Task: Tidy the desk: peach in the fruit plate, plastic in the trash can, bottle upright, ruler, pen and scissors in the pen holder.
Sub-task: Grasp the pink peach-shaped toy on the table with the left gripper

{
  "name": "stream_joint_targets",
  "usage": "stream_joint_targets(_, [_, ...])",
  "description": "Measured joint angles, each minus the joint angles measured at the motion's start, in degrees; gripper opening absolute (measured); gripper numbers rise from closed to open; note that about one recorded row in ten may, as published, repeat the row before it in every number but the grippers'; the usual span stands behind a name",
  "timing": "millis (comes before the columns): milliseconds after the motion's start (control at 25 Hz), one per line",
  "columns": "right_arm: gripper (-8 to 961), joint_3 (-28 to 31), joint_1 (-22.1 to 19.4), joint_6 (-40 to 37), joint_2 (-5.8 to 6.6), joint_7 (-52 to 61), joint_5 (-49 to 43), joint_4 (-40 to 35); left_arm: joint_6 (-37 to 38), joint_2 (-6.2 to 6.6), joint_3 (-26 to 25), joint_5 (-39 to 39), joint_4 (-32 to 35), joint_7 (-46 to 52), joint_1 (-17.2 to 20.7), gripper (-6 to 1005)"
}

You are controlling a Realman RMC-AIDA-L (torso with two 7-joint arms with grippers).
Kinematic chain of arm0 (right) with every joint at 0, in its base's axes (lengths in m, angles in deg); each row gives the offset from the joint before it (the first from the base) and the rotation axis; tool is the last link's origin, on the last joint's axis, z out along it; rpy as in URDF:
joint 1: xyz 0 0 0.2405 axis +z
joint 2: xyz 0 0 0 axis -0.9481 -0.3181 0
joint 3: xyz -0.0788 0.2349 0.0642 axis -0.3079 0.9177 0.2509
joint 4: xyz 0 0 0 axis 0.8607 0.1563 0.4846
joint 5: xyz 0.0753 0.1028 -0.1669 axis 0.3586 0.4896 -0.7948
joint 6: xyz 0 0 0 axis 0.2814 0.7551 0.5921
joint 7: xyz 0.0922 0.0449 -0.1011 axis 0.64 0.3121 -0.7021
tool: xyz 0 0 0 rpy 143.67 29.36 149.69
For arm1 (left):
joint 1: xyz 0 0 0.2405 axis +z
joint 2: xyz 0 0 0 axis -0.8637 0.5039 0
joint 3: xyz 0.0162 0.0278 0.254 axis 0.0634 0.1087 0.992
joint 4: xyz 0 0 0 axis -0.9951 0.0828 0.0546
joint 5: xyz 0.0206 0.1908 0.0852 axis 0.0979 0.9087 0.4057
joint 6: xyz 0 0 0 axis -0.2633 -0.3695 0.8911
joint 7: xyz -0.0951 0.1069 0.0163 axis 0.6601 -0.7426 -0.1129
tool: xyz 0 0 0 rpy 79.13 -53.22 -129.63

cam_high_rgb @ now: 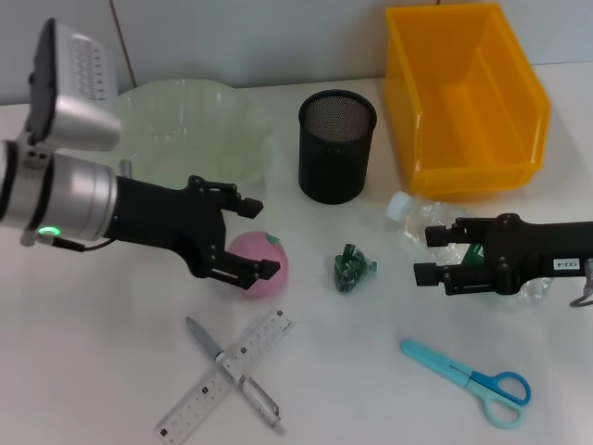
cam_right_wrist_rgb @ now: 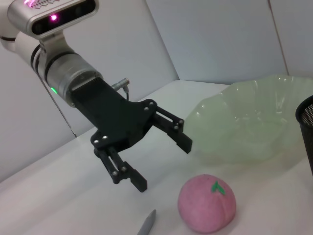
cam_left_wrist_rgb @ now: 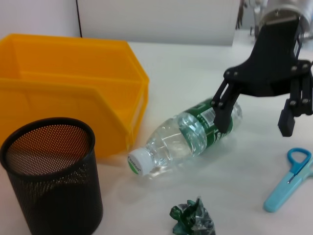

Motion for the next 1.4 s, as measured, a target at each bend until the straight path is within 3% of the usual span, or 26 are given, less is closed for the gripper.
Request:
stream_joint_targets(280, [777, 0.0, -0.1, 0.0, -0.09, 0.0, 0.0, 0.1, -4.6, -0.09, 6.8, 0.4, 0.1, 0.5, -1.5, 833])
stream_joint_targets(360, [777, 0.0, -0.1, 0.0, -0.11, 0.0, 0.0, 0.1, -9.4, -0.25, 12.0, 0.4, -0.3, 0.9, -1.7, 831])
stream_joint_targets(440, [777, 0.0, 0.0, 0.0, -0.11, 0.0, 0.0, 0.1, -11.7, -0.31, 13.7, 0.4, -0.4, 1.0, -1.5, 830])
stream_joint_targets(1400, [777, 0.0, 0.1, -0.2, 0.07, 0.0, 0.0, 0.1, -17.0, -0.35, 17.7, 3.7, -1.1, 3.1, -1.1, 816])
